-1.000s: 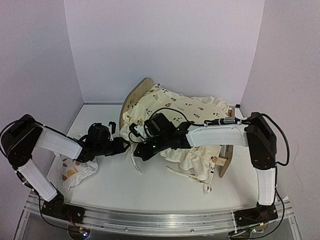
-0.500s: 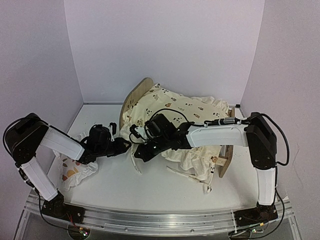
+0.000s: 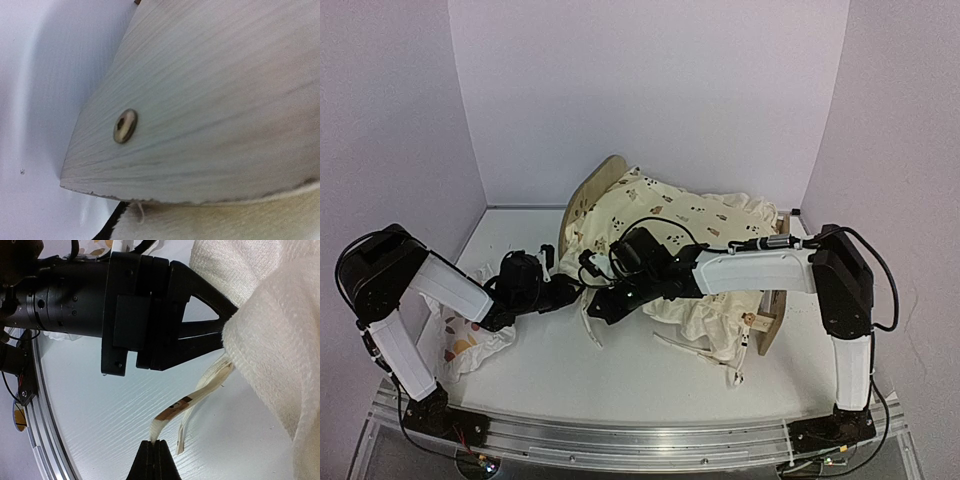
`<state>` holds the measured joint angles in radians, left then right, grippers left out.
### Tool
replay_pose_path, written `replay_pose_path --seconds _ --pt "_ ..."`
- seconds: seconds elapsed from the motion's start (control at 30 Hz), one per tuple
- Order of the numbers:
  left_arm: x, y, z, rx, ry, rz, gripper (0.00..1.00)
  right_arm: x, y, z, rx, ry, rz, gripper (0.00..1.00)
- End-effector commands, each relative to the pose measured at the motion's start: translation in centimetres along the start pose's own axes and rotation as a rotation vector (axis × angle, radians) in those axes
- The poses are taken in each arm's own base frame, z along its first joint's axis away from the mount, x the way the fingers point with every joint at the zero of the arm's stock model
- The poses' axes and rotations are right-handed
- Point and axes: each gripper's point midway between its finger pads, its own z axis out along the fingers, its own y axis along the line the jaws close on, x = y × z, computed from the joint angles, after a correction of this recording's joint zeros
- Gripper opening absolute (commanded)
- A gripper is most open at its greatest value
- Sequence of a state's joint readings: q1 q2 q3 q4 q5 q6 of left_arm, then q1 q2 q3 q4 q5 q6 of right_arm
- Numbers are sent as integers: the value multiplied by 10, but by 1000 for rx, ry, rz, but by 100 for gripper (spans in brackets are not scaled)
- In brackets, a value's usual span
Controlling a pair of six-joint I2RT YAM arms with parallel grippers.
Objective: Set up the pet bed
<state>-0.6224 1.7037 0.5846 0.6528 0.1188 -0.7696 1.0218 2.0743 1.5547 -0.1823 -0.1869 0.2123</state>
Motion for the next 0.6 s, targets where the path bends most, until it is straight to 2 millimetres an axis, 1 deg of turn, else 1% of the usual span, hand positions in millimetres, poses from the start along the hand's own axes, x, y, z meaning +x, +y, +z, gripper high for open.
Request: replay_pose_path --seconds 0.0,0.13,0.27,0.43,0.57 --pt "-10 -13 3 65 -35 -23 24 -10 12 -10 -34 -26 -3 0" --pt "-11 -14 4 69 -40 -27 9 -10 12 -10 -35 -25 -3 0" --pt "-12 -14 2 67 -43 -28 2 -9 12 -10 -37 -23 -3 0" --pt "-12 -12 0 58 -49 -24 0 -9 12 -12 -32 -26 -9 0" --pt "-10 -9 -10 36 -39 -14 0 -12 6 -11 4 -37 -15 0"
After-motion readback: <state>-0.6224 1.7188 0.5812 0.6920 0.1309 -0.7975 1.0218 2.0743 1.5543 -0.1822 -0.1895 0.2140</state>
